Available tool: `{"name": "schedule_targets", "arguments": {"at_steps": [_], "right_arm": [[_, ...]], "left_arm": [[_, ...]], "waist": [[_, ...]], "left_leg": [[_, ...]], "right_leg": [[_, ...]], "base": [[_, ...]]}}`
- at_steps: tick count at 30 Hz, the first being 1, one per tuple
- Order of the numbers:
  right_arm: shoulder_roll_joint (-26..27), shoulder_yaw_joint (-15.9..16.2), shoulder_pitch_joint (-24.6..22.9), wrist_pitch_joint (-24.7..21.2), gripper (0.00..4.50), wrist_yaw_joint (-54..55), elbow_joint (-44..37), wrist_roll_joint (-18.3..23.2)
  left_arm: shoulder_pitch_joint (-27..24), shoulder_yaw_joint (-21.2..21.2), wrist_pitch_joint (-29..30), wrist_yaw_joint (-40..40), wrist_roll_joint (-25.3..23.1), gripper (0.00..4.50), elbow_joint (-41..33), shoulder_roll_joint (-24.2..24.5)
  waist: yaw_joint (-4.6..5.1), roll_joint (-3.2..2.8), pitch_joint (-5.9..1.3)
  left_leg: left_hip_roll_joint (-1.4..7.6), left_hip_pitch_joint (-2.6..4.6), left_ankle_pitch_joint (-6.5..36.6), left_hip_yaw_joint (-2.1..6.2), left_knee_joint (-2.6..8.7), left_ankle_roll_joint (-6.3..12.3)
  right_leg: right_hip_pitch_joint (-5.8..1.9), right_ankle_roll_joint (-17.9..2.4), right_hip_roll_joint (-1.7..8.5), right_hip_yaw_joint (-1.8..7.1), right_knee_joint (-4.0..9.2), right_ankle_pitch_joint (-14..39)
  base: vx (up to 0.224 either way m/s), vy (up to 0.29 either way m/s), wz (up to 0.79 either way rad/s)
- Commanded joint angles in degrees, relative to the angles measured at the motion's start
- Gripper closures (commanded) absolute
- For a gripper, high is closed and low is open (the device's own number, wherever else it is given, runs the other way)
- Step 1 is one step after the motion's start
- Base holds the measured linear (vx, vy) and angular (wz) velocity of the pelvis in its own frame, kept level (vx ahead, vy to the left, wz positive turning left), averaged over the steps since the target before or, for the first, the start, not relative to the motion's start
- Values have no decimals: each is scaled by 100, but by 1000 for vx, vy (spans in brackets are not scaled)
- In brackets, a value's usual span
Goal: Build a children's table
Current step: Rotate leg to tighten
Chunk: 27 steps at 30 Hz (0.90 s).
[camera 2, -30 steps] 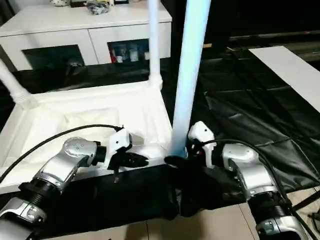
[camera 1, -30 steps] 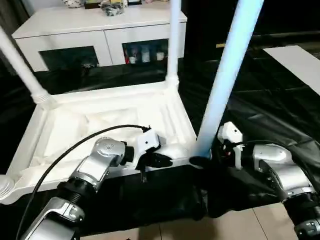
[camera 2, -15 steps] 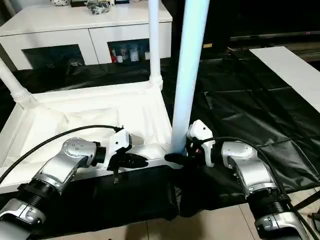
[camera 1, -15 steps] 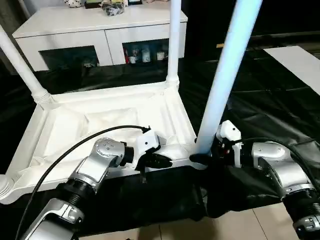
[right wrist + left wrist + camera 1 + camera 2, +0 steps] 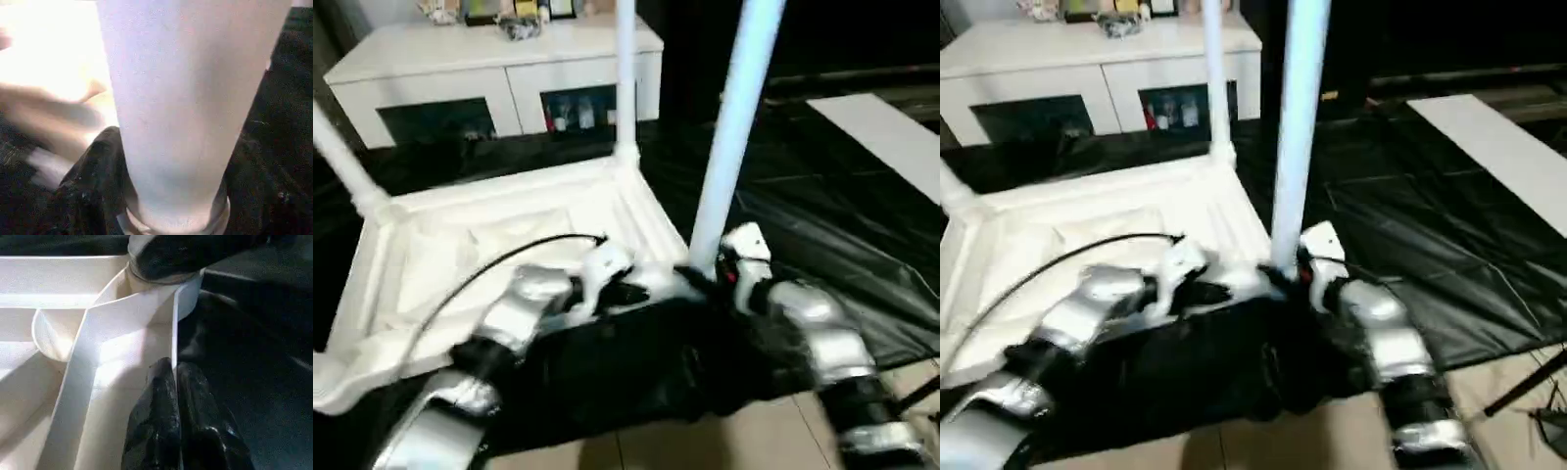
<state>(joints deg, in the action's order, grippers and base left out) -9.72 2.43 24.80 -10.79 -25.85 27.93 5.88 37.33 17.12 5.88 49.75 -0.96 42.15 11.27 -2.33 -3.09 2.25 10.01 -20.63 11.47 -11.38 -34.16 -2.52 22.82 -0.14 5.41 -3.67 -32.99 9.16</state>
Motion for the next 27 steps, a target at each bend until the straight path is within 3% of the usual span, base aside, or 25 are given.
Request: {"name": "schedule_targets", "arguments": {"at_steps": [1,3,4,5,6,7,9,11,13,15,16,17,19,21,22,26,27], "right_arm": [[398,-111,-129,-430,196,1036,527,-36],[547,-199,-74,-456,196,1313,633,0],[832,-347,55,-339,196,1890,824,-37],[898,-339,102,-265,196,1986,856,-76],[937,-311,133,-174,196,2111,854,-186],[932,-277,146,-85,201,2154,830,-272],[936,-300,148,-4,204,2169,760,-312],[917,-323,89,79,150,2018,619,-258],[815,-345,-89,293,136,2053,232,-313],[719,-339,-207,426,117,2170,5,-420],[645,-320,-301,488,94,2152,-172,-466],[645,-320,-301,488,94,2152,-172,-466],[337,-143,-686,697,94,1731,-827,-538],[234,-128,-956,652,94,1297,-1192,-307],[92,-65,-1216,628,94,866,-1476,-130],[-134,140,-1476,591,94,541,-1622,-171],[-152,163,-1482,591,91,528,-1611,-191]], "left_arm": [[315,-301,-46,-1021,-93,450,458,-132],[386,-343,-58,-1173,-92,450,570,-181],[527,-420,-171,-1544,-156,450,834,-261],[560,-419,-207,-1569,-174,450,897,-274],[595,-417,-258,-1567,-191,450,975,-294],[608,-408,-308,-1514,-197,450,1007,-308],[617,-380,-408,-1383,-194,450,1057,-330],[607,-346,-468,-1314,-207,450,1070,-336],[622,-289,-653,-1205,-205,450,1190,-364],[662,-280,-837,-1176,-219,450,1336,-396],[667,-284,-884,-1174,-221,450,1363,-407],[667,-284,-884,-1174,-221,450,1363,-407],[684,-296,-1070,-1175,-233,450,1420,-427],[718,-313,-1176,-1210,-245,450,1471,-438],[756,-345,-1317,-1276,-247,450,1518,-456],[846,-568,-1519,-1411,-85,450,1589,-525],[840,-607,-1502,-1332,-24,423,1553,-528]], "waist": [[62,52,-248],[94,55,-241],[83,-117,-247],[121,-63,-224],[155,-41,-240],[146,-41,-262],[137,-53,-256],[126,-69,-268],[77,-39,-286],[71,-27,-305],[50,-21,-335],[50,-21,-335],[26,-2,-336],[21,-25,-340],[14,-26,-362],[21,-22,-389],[24,-23,-393]], "left_leg": [[232,152,2361,205,510,-136],[226,152,2531,233,513,-132],[226,170,2579,257,517,-163],[228,177,2694,234,528,-168],[218,156,2799,276,544,-173],[232,126,2675,277,570,-115],[237,138,2664,258,568,-87],[243,114,2558,251,577,-56],[255,146,2386,197,559,-20],[241,85,2135,179,549,37],[262,-10,1683,198,549,129],[262,-10,1683,198,549,129],[253,39,1579,145,496,313],[248,13,1463,146,484,415],[253,-17,1219,151,462,575],[254,-53,892,156,419,743],[252,-62,850,158,416,758]], "right_leg": [[-78,-628,312,157,581,3306],[-80,-540,321,132,612,3505],[-84,-527,333,131,603,3476],[-41,-494,301,120,667,3501],[-105,-478,300,79,646,3414],[-140,-478,322,88,641,3226],[-108,-540,320,111,645,3115],[-134,-654,323,135,605,2847],[-107,-782,310,177,593,2447],[-157,-904,325,204,528,2153],[-240,-927,346,196,465,1743],[-240,-927,346,196,465,1743],[-202,-993,332,209,474,1708],[-229,-1011,332,206,462,1604],[-255,-1052,336,200,427,1321],[-276,-1250,321,170,375,908],[-287,-1289,329,167,363,873]], "base": [[0,0,0],[0,0,0],[0,0,0],[0,0,0],[0,0,0],[0,0,0],[0,0,0],[0,0,0],[0,0,0],[0,0,0],[0,0,0],[0,0,0],[0,0,0],[27,-10,1],[54,-20,2],[13,-4,0],[0,0,0]]}}
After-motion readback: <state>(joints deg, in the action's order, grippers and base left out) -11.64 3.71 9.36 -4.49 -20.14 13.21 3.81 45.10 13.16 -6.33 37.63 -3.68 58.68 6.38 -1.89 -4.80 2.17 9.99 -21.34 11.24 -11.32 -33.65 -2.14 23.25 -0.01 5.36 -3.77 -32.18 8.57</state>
